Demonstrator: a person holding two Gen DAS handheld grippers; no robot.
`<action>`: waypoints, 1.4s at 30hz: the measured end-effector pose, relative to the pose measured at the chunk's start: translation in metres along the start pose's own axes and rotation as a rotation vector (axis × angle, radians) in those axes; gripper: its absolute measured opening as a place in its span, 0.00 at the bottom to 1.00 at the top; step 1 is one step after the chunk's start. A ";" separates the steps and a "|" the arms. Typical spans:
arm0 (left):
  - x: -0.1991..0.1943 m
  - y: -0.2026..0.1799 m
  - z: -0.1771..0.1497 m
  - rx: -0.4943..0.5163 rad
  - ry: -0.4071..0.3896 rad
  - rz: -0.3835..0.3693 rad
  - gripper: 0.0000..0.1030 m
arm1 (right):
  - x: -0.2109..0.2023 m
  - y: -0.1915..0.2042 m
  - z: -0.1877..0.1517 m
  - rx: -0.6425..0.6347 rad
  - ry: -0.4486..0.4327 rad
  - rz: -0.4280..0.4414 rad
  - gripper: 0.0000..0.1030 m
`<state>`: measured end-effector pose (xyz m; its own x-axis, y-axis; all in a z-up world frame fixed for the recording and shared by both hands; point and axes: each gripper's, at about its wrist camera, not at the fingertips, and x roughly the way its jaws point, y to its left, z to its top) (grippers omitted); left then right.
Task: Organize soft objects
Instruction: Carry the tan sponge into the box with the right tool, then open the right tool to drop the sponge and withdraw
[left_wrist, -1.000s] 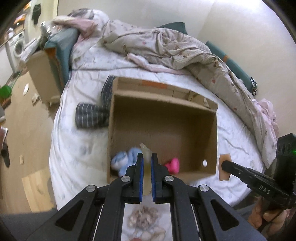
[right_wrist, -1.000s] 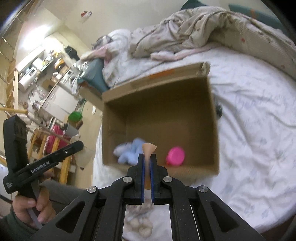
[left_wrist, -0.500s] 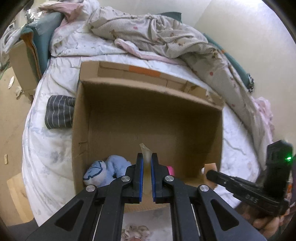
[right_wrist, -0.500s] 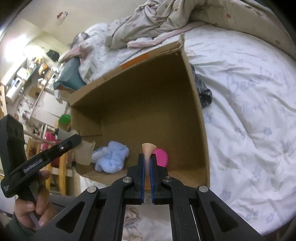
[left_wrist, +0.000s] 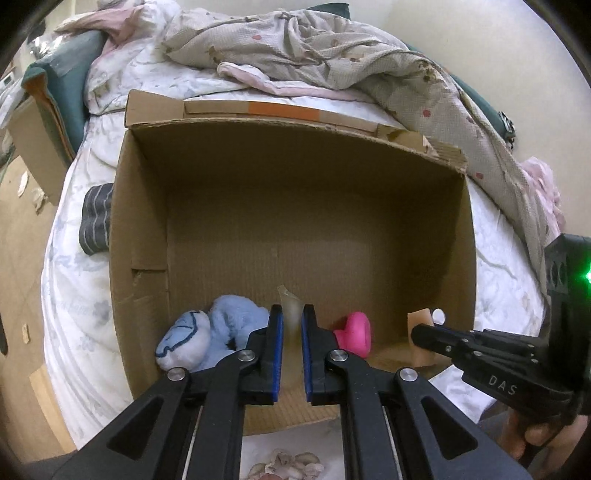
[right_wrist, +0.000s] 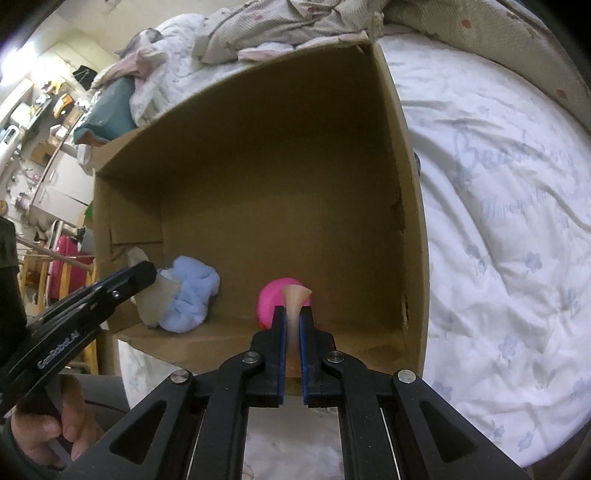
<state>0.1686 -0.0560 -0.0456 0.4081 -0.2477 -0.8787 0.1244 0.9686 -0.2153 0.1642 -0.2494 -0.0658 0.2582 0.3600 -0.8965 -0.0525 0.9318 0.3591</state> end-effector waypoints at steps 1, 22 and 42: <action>0.001 0.000 -0.001 -0.001 0.005 0.000 0.07 | 0.003 0.001 0.001 0.004 0.006 -0.006 0.07; -0.002 -0.009 -0.002 0.044 -0.008 0.060 0.29 | 0.008 0.003 0.002 -0.007 -0.001 -0.003 0.08; -0.020 -0.005 0.006 0.007 -0.091 0.050 1.00 | -0.011 0.000 0.008 0.029 -0.088 0.022 0.91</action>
<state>0.1653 -0.0554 -0.0241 0.4940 -0.2000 -0.8461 0.1081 0.9798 -0.1685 0.1691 -0.2540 -0.0542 0.3410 0.3738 -0.8625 -0.0312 0.9215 0.3871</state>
